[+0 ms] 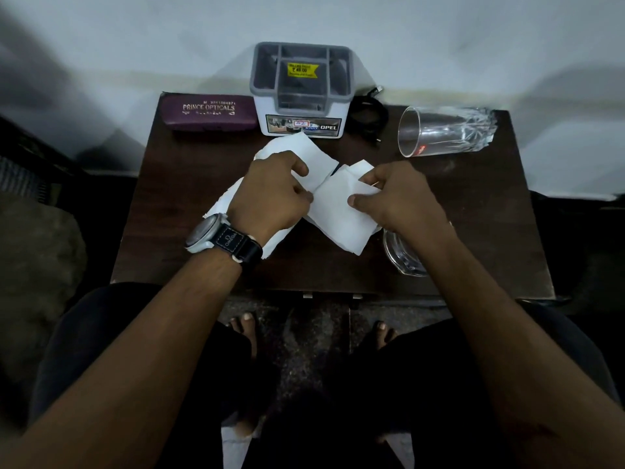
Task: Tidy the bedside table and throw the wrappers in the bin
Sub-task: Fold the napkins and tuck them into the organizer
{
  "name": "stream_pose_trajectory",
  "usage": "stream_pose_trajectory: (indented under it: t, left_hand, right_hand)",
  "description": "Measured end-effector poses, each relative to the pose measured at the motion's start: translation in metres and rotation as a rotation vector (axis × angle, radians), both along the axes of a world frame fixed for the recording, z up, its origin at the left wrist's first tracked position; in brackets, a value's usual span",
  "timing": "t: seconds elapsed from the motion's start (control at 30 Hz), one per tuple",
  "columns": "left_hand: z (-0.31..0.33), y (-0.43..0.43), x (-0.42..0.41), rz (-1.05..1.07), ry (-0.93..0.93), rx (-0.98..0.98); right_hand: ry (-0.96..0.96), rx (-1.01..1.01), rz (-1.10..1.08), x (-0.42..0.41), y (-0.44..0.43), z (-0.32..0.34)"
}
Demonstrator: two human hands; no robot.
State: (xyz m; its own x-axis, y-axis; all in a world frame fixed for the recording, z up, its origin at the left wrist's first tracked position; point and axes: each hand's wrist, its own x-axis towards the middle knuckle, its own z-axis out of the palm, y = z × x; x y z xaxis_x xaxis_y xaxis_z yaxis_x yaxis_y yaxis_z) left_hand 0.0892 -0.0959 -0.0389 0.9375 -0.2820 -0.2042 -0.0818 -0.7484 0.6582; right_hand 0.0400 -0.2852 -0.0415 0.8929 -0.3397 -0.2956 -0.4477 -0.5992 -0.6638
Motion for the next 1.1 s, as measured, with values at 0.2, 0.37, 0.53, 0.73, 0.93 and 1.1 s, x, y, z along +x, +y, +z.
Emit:
stream_pose_trajectory:
  t: [0.2, 0.37, 0.53, 0.73, 0.93, 1.1]
  left_hand:
    - [-0.006, -0.011, -0.011, -0.014, -0.031, 0.064]
    - [-0.008, -0.022, -0.018, -0.031, -0.057, 0.134]
    - [-0.002, -0.024, -0.018, 0.012, 0.077, -0.015]
    - [0.005, -0.023, -0.017, 0.075, 0.157, -0.175]
    - [0.000, -0.021, -0.017, 0.091, 0.189, -0.186]
    - [0.001, -0.017, -0.014, 0.048, 0.059, -0.129]
  right_hand:
    - [0.008, -0.039, 0.034, -0.001, 0.004, -0.002]
    - [-0.019, -0.128, 0.093, -0.002, 0.009, -0.001]
    - [-0.008, -0.127, 0.101, -0.002, 0.010, 0.001]
    - [0.011, -0.108, 0.099, -0.002, 0.011, 0.001]
    - [0.009, -0.111, 0.091, -0.002, 0.012, 0.003]
    - [-0.005, -0.086, 0.064, 0.001, 0.000, 0.009]
